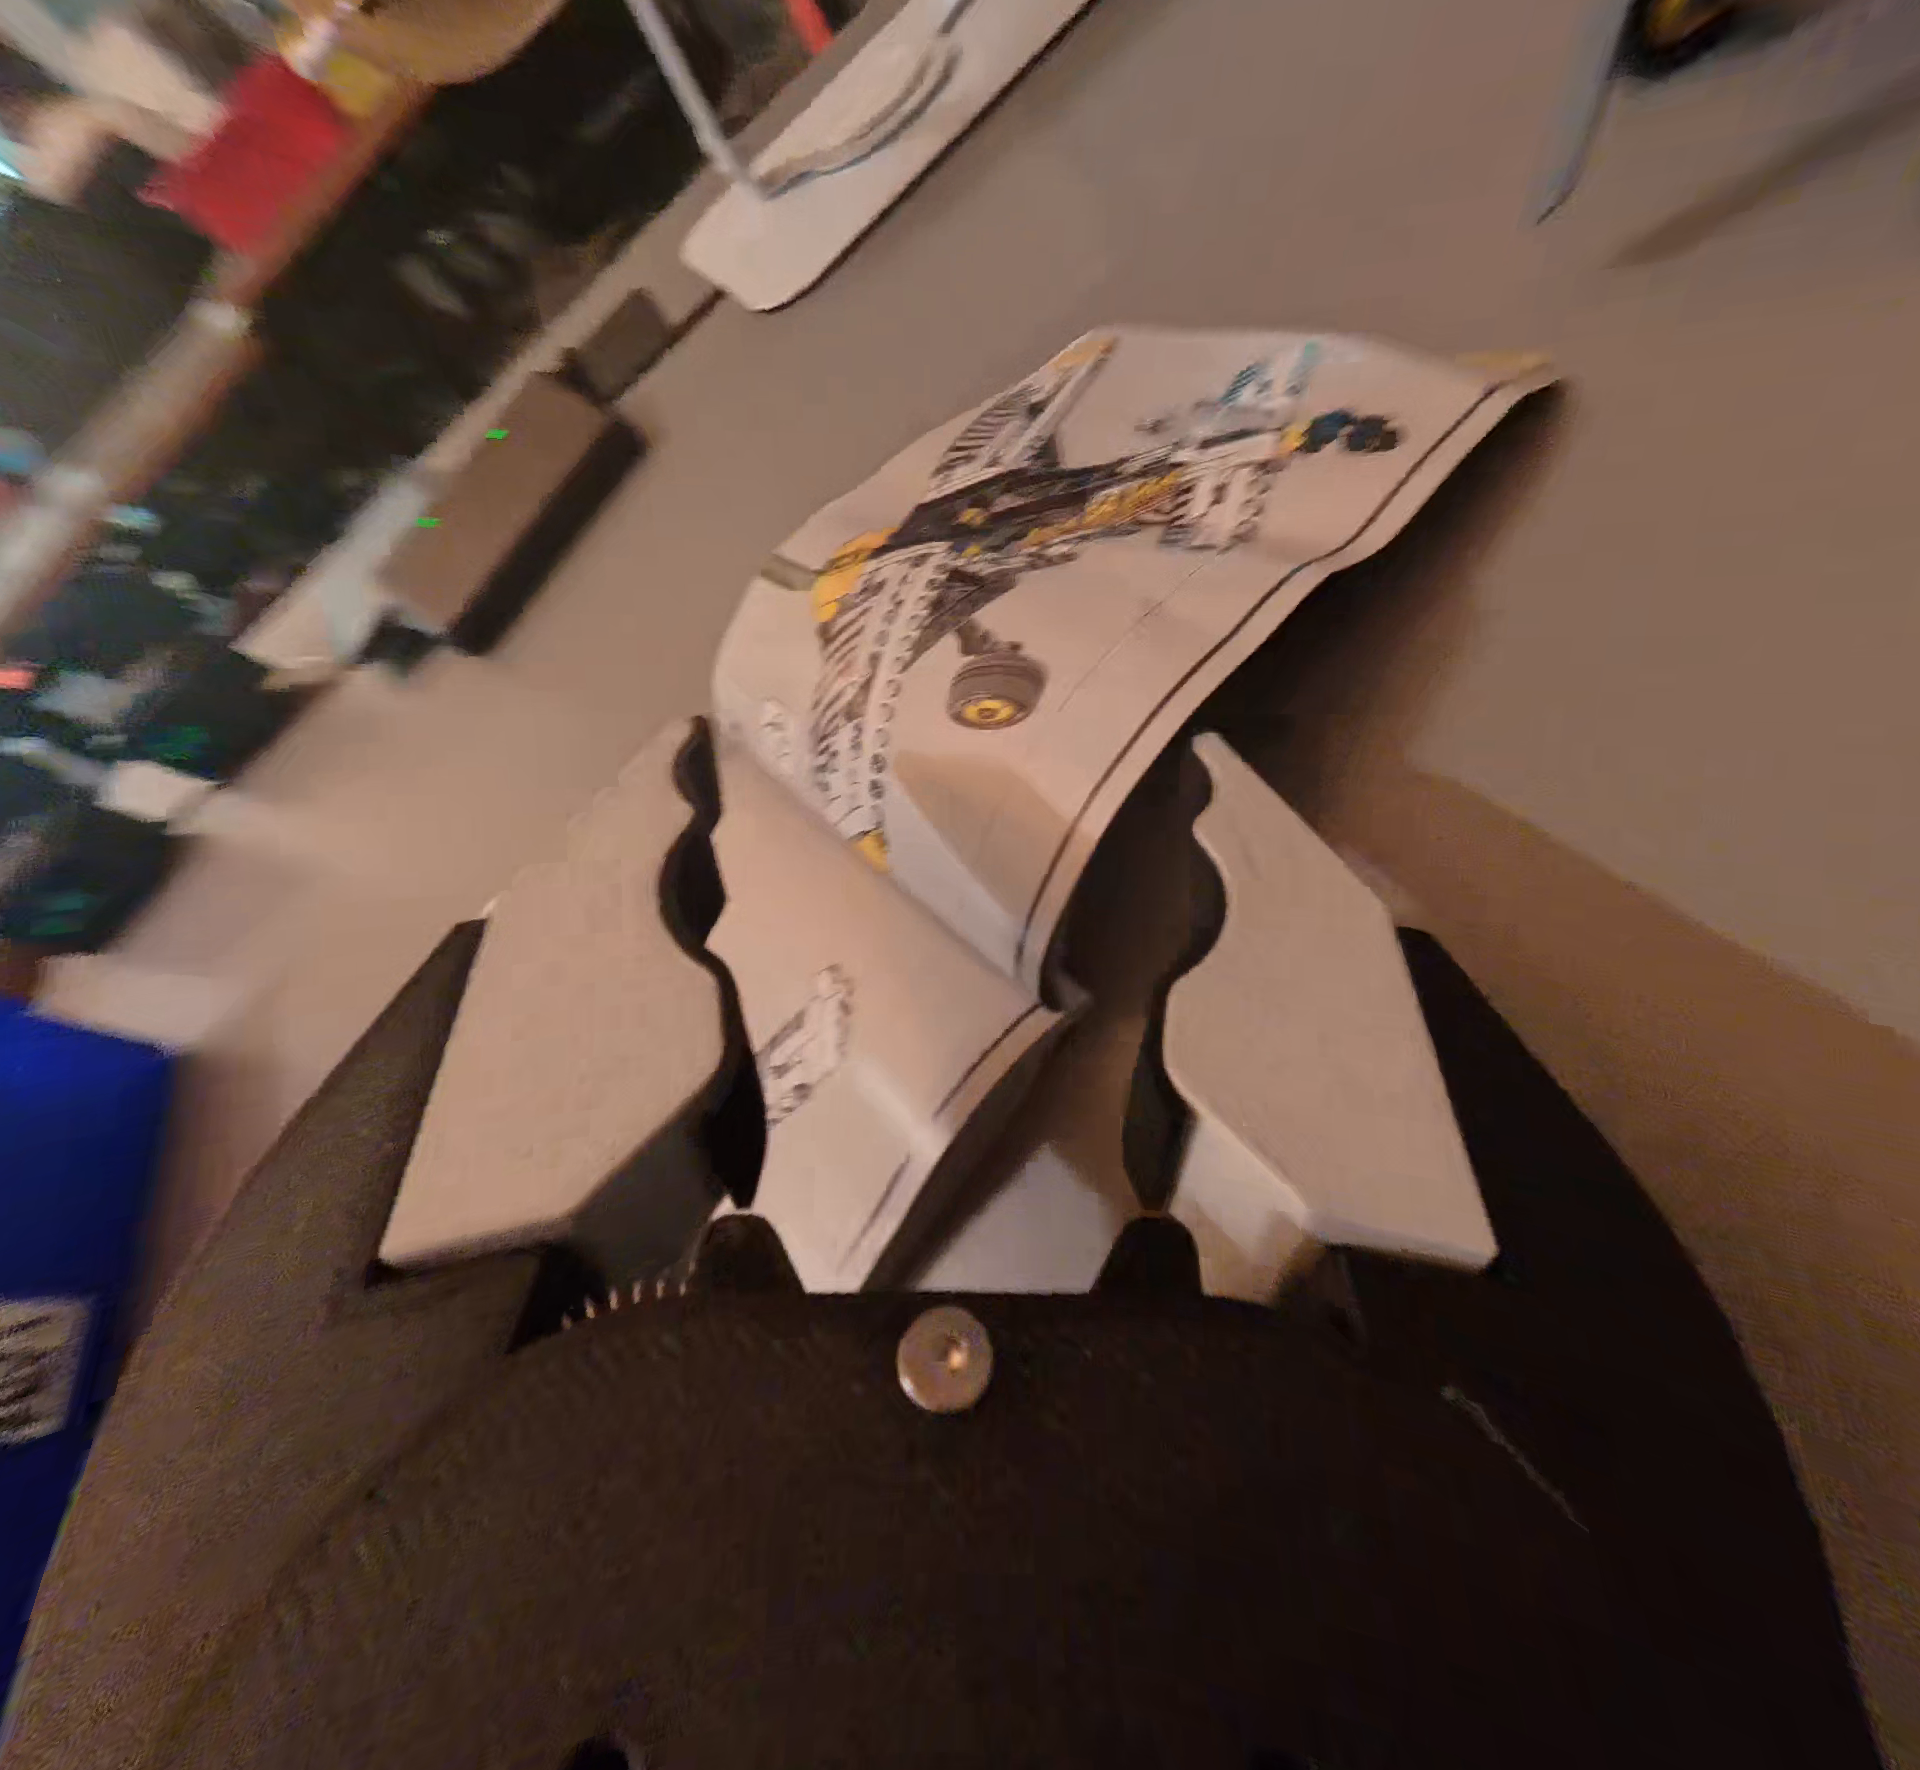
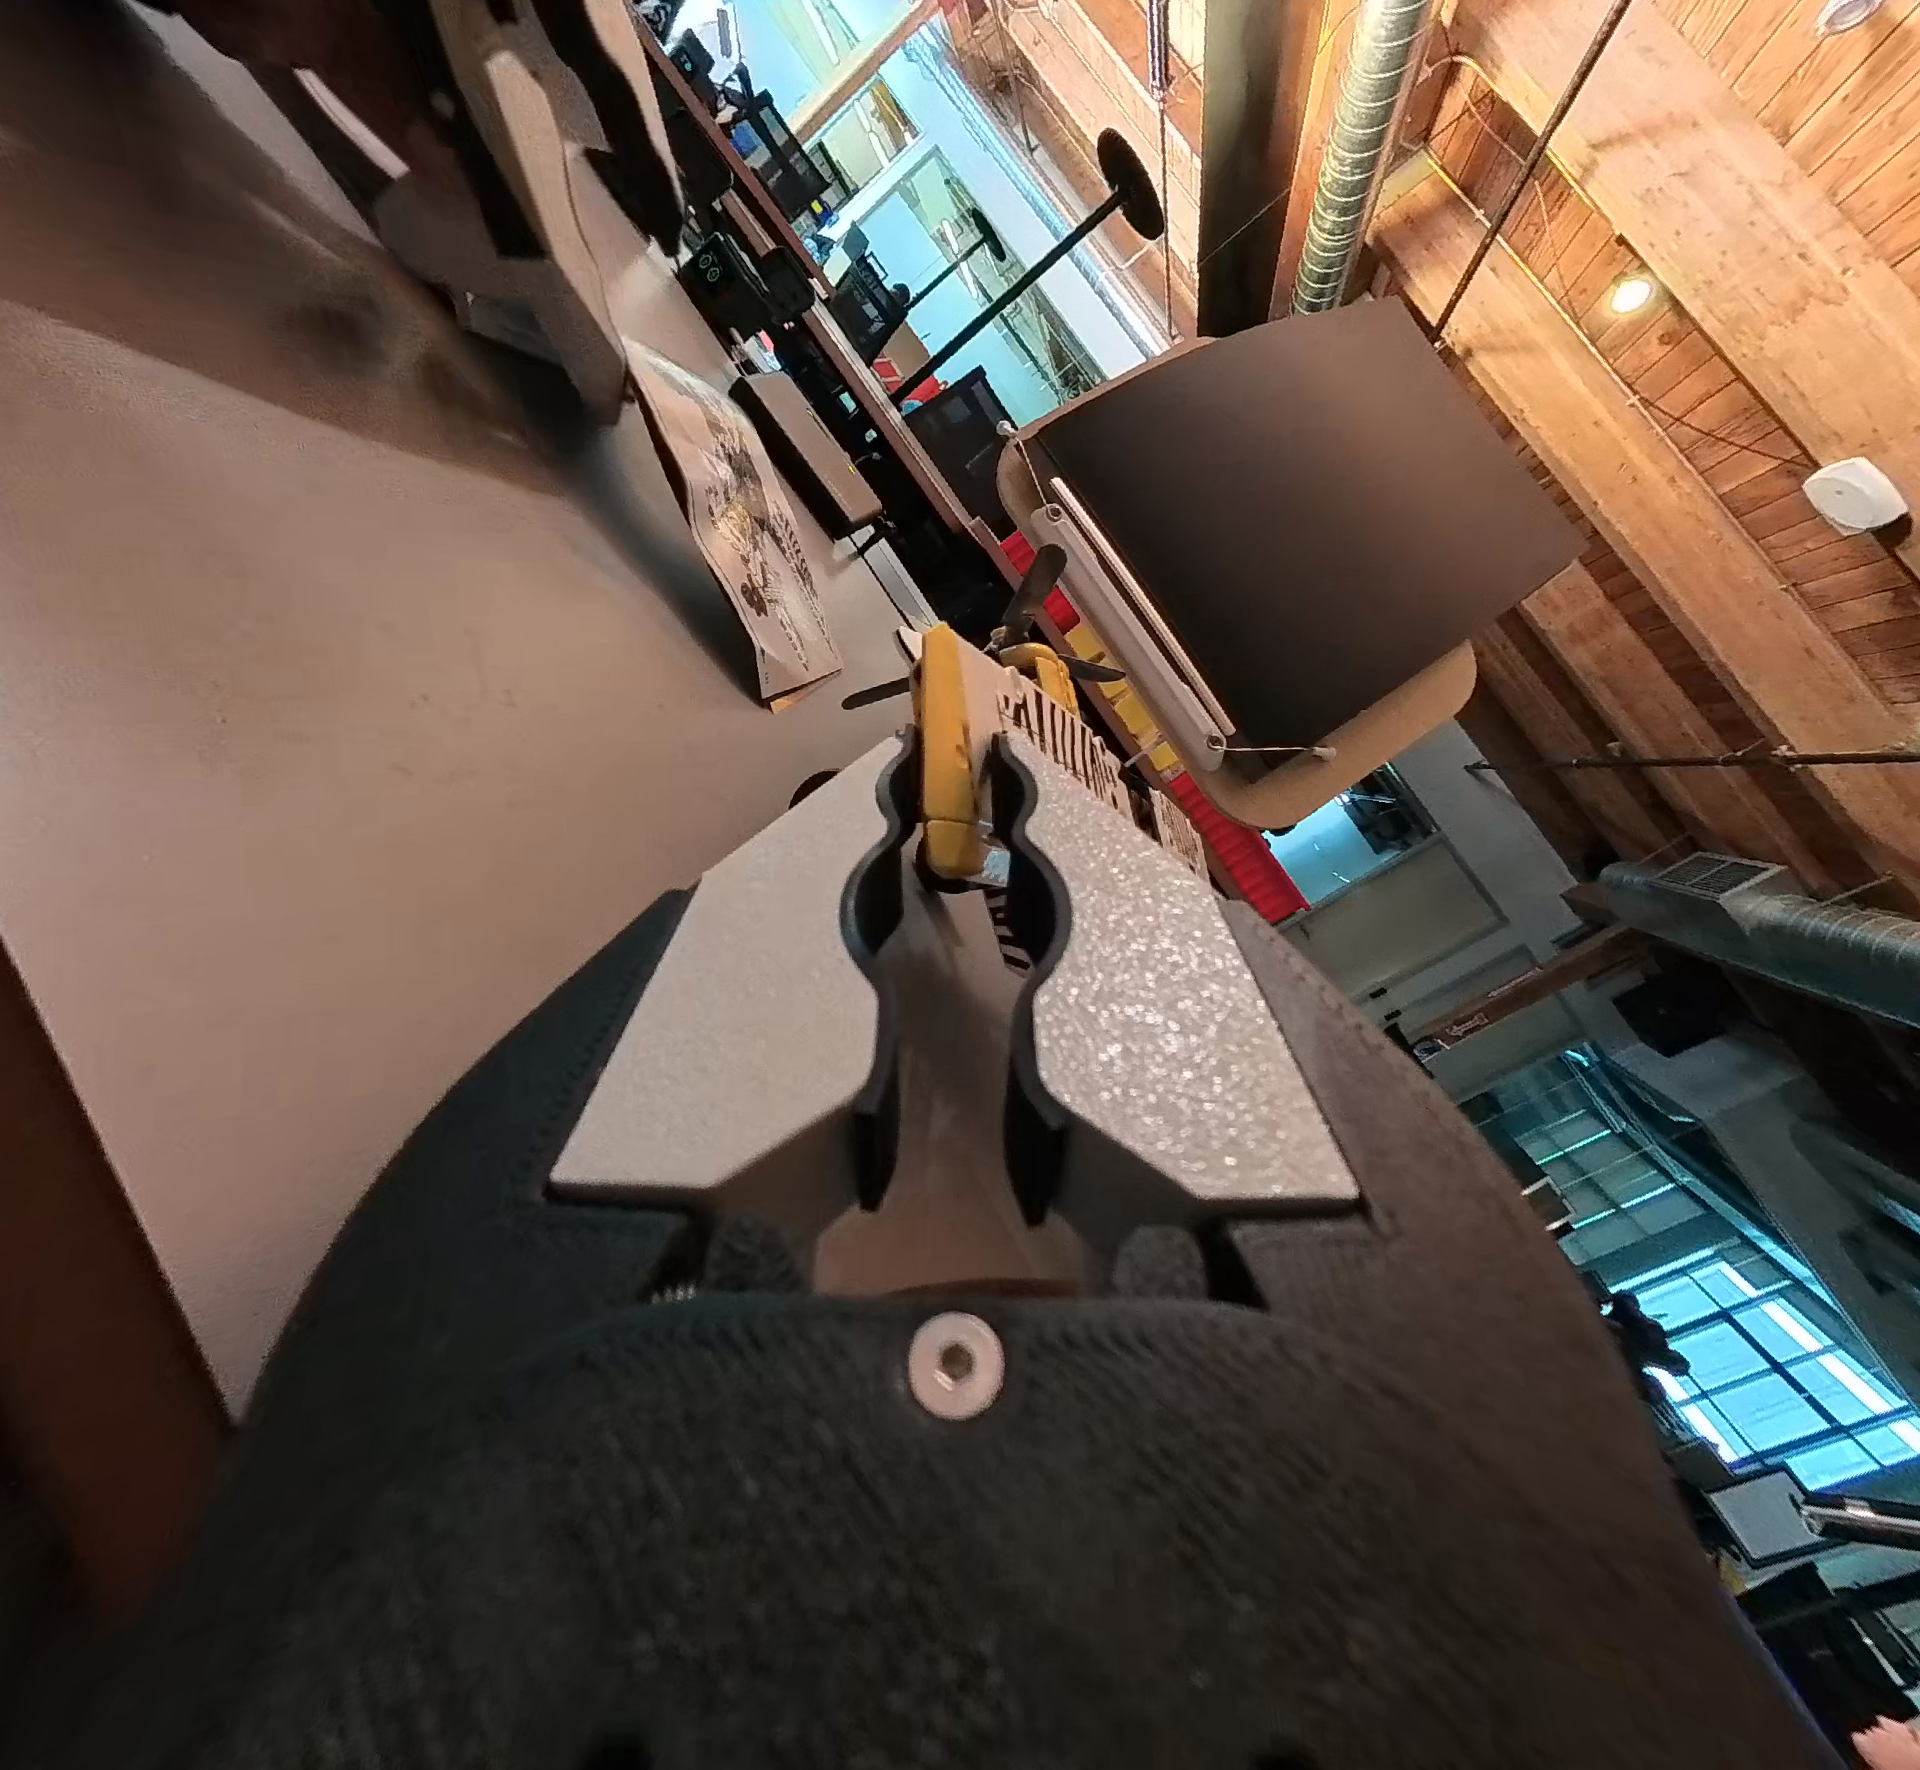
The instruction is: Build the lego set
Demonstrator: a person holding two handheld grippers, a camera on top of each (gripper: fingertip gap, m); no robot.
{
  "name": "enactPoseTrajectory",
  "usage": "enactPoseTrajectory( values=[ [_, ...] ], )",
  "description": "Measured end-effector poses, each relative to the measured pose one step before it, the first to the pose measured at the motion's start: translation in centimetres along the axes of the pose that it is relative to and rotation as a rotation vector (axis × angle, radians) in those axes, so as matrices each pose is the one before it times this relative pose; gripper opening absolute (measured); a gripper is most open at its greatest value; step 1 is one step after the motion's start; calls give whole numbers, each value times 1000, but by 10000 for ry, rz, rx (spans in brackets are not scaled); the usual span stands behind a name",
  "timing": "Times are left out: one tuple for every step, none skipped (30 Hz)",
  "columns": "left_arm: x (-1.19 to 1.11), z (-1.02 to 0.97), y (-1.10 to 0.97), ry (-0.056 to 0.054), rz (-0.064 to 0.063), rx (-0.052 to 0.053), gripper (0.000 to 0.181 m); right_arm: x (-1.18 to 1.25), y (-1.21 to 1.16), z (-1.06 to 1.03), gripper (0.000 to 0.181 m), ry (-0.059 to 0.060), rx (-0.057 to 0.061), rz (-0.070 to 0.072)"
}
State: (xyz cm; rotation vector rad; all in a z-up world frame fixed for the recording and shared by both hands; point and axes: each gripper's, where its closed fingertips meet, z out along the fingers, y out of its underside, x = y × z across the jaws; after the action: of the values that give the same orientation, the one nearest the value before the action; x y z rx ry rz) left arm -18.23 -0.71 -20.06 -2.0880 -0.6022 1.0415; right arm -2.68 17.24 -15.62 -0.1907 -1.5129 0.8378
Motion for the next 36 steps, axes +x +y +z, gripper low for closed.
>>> enactPoseTrajectory(
  values=[
    [-202,-46,-90,-361,264,63,77,-42,16,92,11,0,19,-15],
    [-310,-250,-402,-244,-138,258,61,-21,37,-11,11,1,1,2],
    [-810,-427,-602,-324,-586,434,39,-19,27,-32,11,1,-6,19],
    [-1015,-447,-549,-181,-849,424,21,20,39,1,11,-6,3,5],
    [-694,-304,-275,229,-918,218,4,6,6,-5,11,-6,2,8],
    [-880,-151,1,228,-1024,17,4,20,18,-1,11,-2,0,6],
    [-1105,-105,230,143,-956,-102,4,18,9,2,11,-3,-2,11],
    [-1433,-80,386,-48,-768,-163,5,29,10,-12,11,-4,0,20],
    [-1633,-130,447,-201,-652,-168,5,21,5,-10,11,-9,4,20],
    [-1491,-205,406,-148,-644,-125,7,13,1,-7,11,-12,2,18],
    [-1221,-323,258,-28,-677,-44,9,19,6,-10,11,-12,3,17],
    [-852,-437,89,128,-590,34,14,20,2,-8,11,-11,6,16],
    [-584,-546,-63,187,-422,122,23,12,-19,8,11,-2,29,4],
    [-606,-596,-173,58,-276,179,34,10,-25,13,11,-6,37,-12],
    [-740,-635,-273,-149,-126,255,39,4,-34,29,11,-9,41,-16],
    [-804,-624,-339,-260,-16,288,42,-11,-33,40,11,-18,44,-10],
    [-858,-604,-419,-343,29,320,47,-14,-37,51,11,-18,40,-1],
    [-772,-552,-462,-322,62,339,52,-6,-37,36,11,-21,34,12],
    [-753,-549,-577,-329,69,404,53,12,-51,27,11,-18,37,19],
    [-720,-544,-807,-347,75,523,53,-3,-34,21,11,-20,24,19],
    [-541,-535,-928,-281,90,561,53,18,-36,-1,11,-9,25,14],
    [-314,-453,-851,-177,130,455,53,13,-48,-3,11,-3,30,9],
    [-250,-386,-712,-166,148,347,53,21,-34,-8,11,5,19,-6],
    [-206,-354,-715,-152,121,378,53,9,-18,-8,11,13,11,-22],
    [-104,-335,-625,-86,99,351,52,9,-21,-15,11,22,5,-35],
    [-47,-290,-579,-38,73,326,52,9,-10,-19,11,26,0,-40],
    [-82,-279,-526,-50,43,283,51,9,-22,-25,11,27,-3,-36],
    [-140,-412,-790,-49,-14,443,47,25,-22,-39,11,29,0,-30],
    [-33,-472,-994,29,-43,565,38,36,-27,-28,11,33,2,-21],
    [94,-336,-721,87,7,374,20,54,-26,-41,11,41,8,-18],
    [176,-75,-223,105,44,80,0,43,-31,-36,11,47,6,-19],
    [132,180,267,55,-26,-165,0,56,-26,-42,10,40,4,-12],
    [137,368,834,51,-66,-451,0,65,-38,-41,10,35,14,7],
    [153,431,979,89,-116,-498,0,134,-46,-74,10,38,30,65],
    [114,372,810,117,-158,-375,0,236,-99,-109,10,65,66,134],
    [50,301,602,116,-143,-291,0,326,-143,-154,10,98,111,176]
  ],
)
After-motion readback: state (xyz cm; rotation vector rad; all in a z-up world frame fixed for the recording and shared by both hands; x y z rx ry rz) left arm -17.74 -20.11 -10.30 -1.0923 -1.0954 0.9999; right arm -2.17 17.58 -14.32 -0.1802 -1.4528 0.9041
